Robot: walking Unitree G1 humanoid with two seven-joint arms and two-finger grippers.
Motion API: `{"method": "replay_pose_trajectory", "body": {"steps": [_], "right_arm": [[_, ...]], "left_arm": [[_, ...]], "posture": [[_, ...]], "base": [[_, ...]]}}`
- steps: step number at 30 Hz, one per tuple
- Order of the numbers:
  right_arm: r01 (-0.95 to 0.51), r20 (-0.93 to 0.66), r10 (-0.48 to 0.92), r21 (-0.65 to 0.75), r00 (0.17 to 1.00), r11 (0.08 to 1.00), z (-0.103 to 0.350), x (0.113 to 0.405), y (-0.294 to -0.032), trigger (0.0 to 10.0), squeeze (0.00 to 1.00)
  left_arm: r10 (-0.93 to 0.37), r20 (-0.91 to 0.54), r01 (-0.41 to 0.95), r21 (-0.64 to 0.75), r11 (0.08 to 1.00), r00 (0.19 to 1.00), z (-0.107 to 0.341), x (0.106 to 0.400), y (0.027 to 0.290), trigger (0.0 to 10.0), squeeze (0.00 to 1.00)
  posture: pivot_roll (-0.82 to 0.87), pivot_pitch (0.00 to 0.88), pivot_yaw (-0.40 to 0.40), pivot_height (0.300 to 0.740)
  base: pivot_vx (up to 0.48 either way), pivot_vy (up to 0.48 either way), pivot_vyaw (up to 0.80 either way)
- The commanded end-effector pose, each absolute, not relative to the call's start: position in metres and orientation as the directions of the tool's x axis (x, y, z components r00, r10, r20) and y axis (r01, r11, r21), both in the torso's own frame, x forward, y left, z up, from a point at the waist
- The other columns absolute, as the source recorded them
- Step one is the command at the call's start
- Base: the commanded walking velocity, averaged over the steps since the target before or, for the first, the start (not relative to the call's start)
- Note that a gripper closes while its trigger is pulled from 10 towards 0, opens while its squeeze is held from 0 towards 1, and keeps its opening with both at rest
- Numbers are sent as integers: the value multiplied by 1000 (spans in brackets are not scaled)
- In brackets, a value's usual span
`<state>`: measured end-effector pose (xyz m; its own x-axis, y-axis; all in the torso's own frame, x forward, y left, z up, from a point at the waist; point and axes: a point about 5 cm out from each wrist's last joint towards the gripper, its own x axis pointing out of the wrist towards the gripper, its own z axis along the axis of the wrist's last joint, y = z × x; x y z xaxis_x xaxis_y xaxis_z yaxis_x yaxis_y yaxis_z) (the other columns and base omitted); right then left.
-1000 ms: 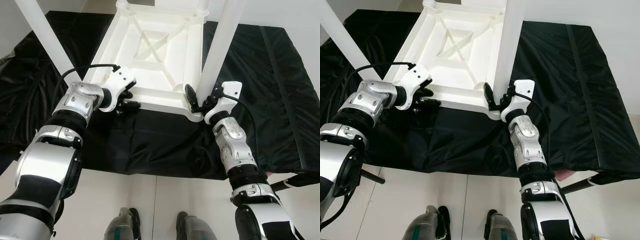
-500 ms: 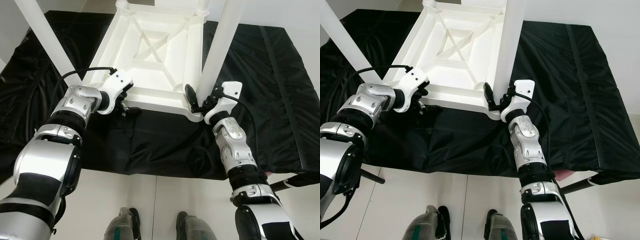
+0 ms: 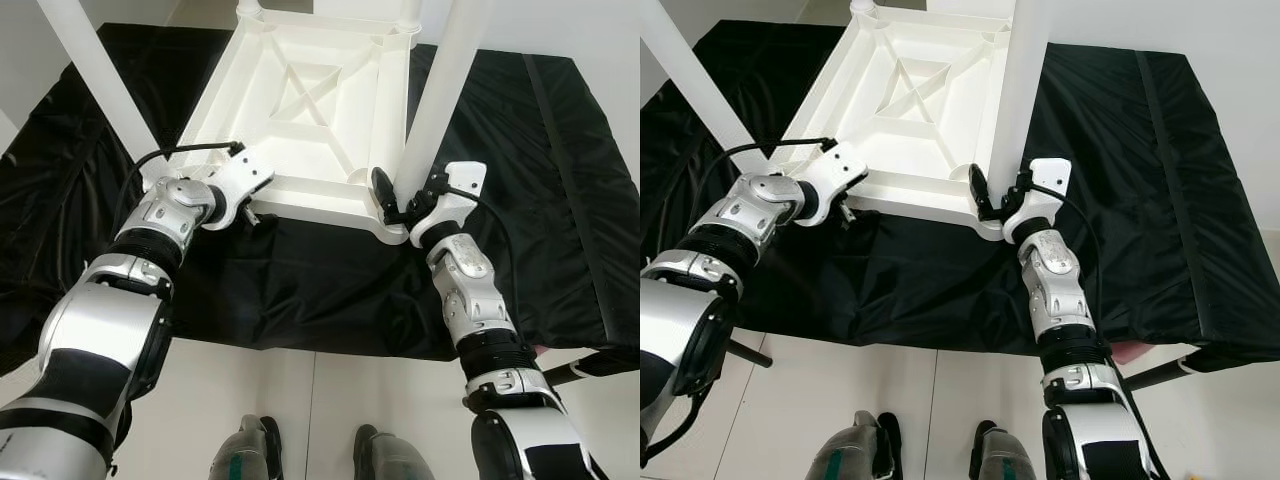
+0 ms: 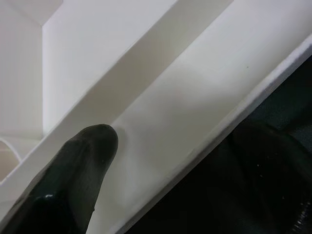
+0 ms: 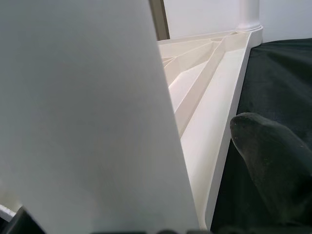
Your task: Building children table
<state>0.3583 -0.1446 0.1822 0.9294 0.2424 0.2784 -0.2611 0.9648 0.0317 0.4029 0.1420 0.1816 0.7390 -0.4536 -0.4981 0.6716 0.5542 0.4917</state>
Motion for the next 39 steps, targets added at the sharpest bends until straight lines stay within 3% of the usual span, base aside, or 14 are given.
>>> {"method": "replay_pose_trajectory", "body": {"steps": [1,6,8,14,15,23,27,33,39], "right_arm": [[-234,288,212,41,934,971,186,361,-151,10000,0],[-237,288,217,36,933,971,189,365,-151,10000,0],[-241,287,224,28,931,970,191,369,-151,10000,0],[-241,286,227,17,931,970,195,374,-150,10000,0],[-251,292,236,14,927,968,197,375,-147,10000,0],[-261,293,246,13,924,965,198,377,-145,10000,0],[-261,294,247,8,924,965,198,380,-147,10000,0],[-256,295,243,7,924,967,199,382,-148,10000,0],[-246,316,231,7,920,969,207,386,-146,10000,0]], "left_arm": [[-404,-598,708,455,540,692,150,393,151,10000,0],[-525,-611,802,385,456,592,157,389,144,10000,0],[-590,-619,854,334,399,518,161,385,142,10000,0],[-648,-608,887,274,371,459,165,381,140,10000,0],[-682,-604,909,227,349,413,164,378,139,10000,0],[-720,-609,942,175,288,333,161,370,138,10000,0],[-739,-628,969,122,216,244,158,359,140,10000,0],[-743,-636,976,97,194,210,157,355,140,10000,0],[-771,-624,990,27,137,124,157,344,137,10000,0]], "posture": [[24,144,69,740],[36,145,66,740],[36,145,66,740],[48,140,61,740],[56,136,58,740],[60,133,60,740],[59,135,66,740],[60,136,67,740],[62,133,65,740]], "base": [[0,0,0],[0,0,0],[0,0,0],[0,0,0],[0,0,0],[0,0,0],[0,0,0],[0,0,0],[0,0,0]]}}
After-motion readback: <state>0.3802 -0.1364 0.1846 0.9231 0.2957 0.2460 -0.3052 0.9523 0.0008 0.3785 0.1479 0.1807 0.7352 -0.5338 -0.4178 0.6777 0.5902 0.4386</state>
